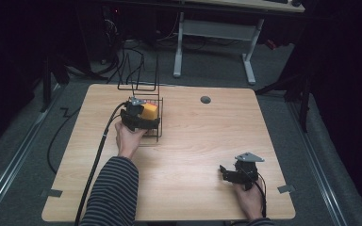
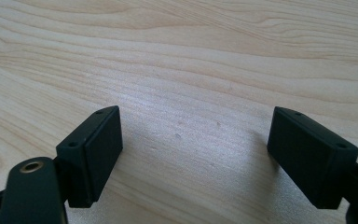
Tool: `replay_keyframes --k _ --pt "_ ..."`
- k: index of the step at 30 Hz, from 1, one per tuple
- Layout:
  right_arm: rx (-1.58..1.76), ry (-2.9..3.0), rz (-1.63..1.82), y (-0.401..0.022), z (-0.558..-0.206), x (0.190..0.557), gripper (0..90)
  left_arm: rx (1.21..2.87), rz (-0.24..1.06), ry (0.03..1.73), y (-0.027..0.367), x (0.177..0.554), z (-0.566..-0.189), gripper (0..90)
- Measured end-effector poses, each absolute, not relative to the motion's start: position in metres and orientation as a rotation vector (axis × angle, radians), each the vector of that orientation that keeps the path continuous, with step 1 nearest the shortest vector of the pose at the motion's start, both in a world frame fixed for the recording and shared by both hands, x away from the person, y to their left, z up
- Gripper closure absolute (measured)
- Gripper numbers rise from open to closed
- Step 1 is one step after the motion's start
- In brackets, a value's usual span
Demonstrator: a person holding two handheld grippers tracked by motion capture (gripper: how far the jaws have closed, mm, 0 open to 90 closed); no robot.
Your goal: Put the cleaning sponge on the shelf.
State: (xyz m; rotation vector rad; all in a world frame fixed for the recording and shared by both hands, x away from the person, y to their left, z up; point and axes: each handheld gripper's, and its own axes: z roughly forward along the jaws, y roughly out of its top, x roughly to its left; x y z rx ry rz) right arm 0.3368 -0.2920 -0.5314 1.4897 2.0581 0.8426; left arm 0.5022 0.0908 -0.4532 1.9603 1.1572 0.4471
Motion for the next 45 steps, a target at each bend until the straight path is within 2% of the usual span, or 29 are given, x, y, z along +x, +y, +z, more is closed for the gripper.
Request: replay_keyframes --k 45 --pt "1.489 2.058 0.842 -0.292 -0.531 0.337 18.1 1.876 0.459 1.068 0.133 0.441 -0.435 3.3"
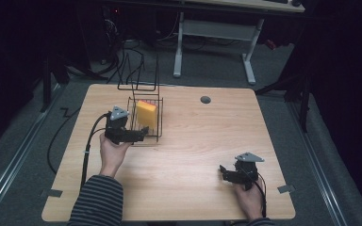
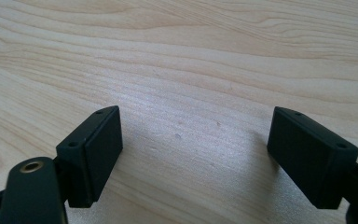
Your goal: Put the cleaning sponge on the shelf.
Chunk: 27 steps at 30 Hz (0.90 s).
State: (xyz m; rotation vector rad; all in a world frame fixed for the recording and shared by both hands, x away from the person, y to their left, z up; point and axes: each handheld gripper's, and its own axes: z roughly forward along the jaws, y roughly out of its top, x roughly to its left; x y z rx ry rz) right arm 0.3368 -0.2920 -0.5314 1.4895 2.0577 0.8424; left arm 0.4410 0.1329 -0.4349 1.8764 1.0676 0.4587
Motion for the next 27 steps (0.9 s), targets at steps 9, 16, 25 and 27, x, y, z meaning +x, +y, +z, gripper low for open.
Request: replay_keyframes --k 9,16,25,27 --pt "1.490 2.057 0.844 -0.292 -0.531 0.337 18.1 1.859 0.467 1.069 0.146 0.430 -0.434 3.8" --pt "1.491 2.057 0.843 -0.292 -0.531 0.337 18.1 1.842 0.469 1.087 0.158 0.422 -0.434 4.3" --pt "1.487 2.057 0.842 -0.292 -0.531 0.337 18.1 1.830 0.471 1.097 0.170 0.412 -0.435 5.0" --pt "1.487 2.057 0.842 -0.292 -0.531 0.337 18.1 1.827 0.468 1.100 0.172 0.410 -0.436 5.1"
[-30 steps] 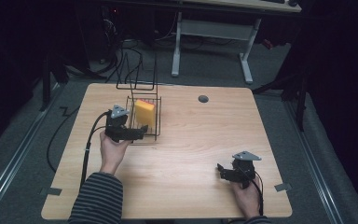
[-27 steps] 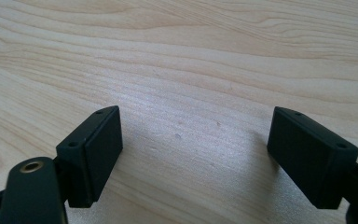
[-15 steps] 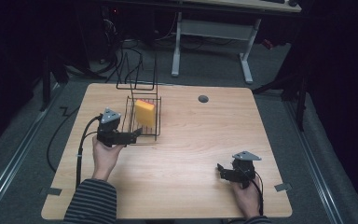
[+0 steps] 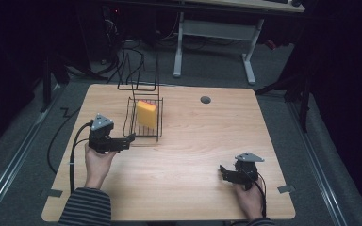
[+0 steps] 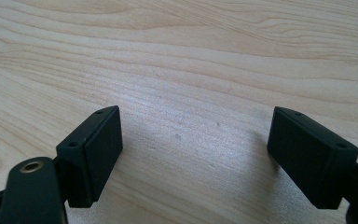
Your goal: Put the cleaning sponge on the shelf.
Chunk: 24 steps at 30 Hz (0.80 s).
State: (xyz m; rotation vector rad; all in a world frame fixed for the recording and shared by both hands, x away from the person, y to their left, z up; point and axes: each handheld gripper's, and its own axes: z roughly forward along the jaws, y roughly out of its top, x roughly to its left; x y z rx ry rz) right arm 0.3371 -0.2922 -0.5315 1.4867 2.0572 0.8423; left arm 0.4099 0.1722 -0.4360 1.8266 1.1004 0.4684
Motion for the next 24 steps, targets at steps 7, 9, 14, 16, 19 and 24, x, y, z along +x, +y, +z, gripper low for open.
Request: replay_keyframes --k 7,9,14,16,19,24 --pt "1.488 2.057 0.843 -0.292 -0.531 0.337 18.1 1.819 0.469 1.111 0.179 0.402 -0.441 5.5" --pt "1.486 2.057 0.841 -0.292 -0.531 0.337 18.1 1.818 0.469 1.114 0.182 0.401 -0.442 5.7" --pt "1.486 2.057 0.842 -0.292 -0.531 0.337 18.1 1.815 0.464 1.129 0.187 0.396 -0.447 6.1" --pt "1.487 2.057 0.841 -0.292 -0.531 0.337 18.1 1.812 0.461 1.134 0.189 0.395 -0.449 6.2" --pt "1.487 2.057 0.841 -0.292 -0.531 0.337 18.1 1.810 0.460 1.143 0.191 0.392 -0.452 6.4" --pt "1.487 2.057 0.842 -0.292 -0.531 0.337 18.1 1.812 0.456 1.152 0.195 0.389 -0.458 7.1"
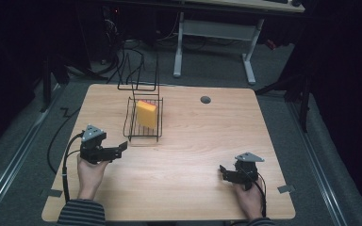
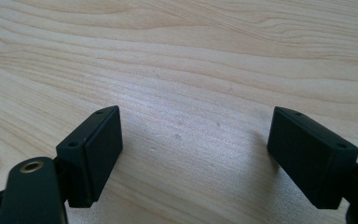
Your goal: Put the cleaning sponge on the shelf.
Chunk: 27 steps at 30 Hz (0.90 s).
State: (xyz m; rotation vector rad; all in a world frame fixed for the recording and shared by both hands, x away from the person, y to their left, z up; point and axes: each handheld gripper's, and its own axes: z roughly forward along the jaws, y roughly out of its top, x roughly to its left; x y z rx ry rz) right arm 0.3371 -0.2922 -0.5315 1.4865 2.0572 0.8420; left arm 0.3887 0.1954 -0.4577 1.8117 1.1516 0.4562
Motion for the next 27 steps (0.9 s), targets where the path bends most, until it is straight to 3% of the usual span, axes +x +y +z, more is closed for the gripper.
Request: replay_keyframes --k 27 --pt "1.487 2.057 0.841 -0.292 -0.531 0.337 18.1 1.873 0.407 1.223 0.199 0.372 -0.508 9.7"
